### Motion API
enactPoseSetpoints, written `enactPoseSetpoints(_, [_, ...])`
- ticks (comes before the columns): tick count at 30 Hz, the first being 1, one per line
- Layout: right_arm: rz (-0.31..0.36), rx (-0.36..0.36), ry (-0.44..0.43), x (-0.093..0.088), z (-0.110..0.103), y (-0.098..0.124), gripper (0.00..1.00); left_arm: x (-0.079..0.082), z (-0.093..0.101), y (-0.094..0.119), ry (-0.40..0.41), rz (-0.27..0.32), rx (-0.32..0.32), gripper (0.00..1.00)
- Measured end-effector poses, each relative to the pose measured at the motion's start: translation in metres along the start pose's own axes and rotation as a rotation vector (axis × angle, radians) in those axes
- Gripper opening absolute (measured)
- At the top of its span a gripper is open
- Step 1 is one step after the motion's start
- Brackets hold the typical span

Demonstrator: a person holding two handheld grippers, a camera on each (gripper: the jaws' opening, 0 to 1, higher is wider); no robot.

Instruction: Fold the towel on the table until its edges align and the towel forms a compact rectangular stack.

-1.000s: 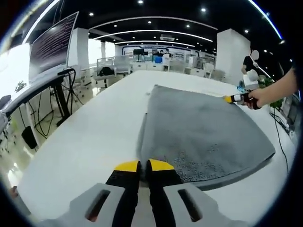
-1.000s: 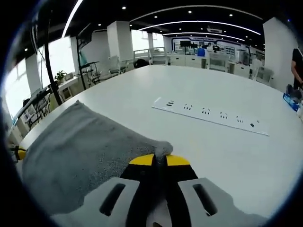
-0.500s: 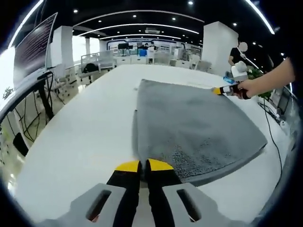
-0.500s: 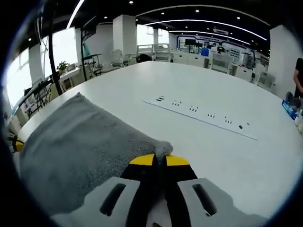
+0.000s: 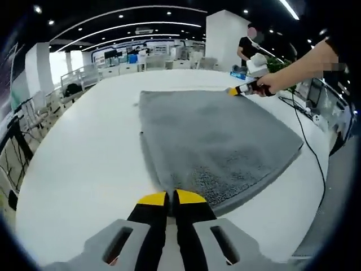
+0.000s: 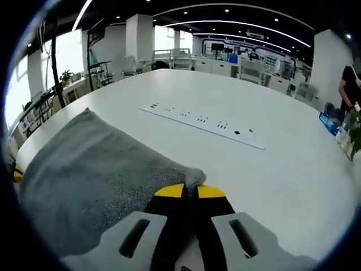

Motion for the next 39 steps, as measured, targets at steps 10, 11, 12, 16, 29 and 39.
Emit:
enactPoseSetpoints(10, [0.004,-0.049,-0.061,-0.038,0.051,0.028,0.04,0.001,0.057,-0.019,-0.086,-0.053,-0.101,0.04])
enactPoseSetpoints(11, [0.003,-0.052,-0.067,-0.042,0.056,0.031,0.04,0.0,0.066,-0.022,-0.094,-0.054,-0.116,0.04])
enactPoseSetpoints(12, [0.002,-0.055,-0.071,-0.045,0.061,0.033,0.04,0.0,0.071,-0.023,-0.099,-0.056,-0.125,0.04])
enactPoseSetpoints(16, [0.002,-0.071,-0.087,-0.059,0.078,0.045,0.04,-0.001,0.099,-0.031,-0.146,-0.064,-0.165,0.04])
enactPoseSetpoints(29, [-0.017,-0.138,-0.114,-0.102,0.131,0.082,0.04,-0.014,0.191,-0.041,-0.333,-0.11,-0.301,0.04])
enactPoseSetpoints(39, [-0.007,-0.157,-0.136,-0.103,0.127,0.092,0.04,-0.018,0.198,-0.041,-0.311,-0.098,-0.304,0.04])
Point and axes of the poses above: the point that each gripper's makers call its tool centre point, and the gripper's own axes: y roughly backward along the fingers, z roughly to its right, x roughly out of its top, the point moved 2 cm from there along y, roughly backward along the fingers, and after that the axes turned 14 degrees about y, right-handed, at the moved point
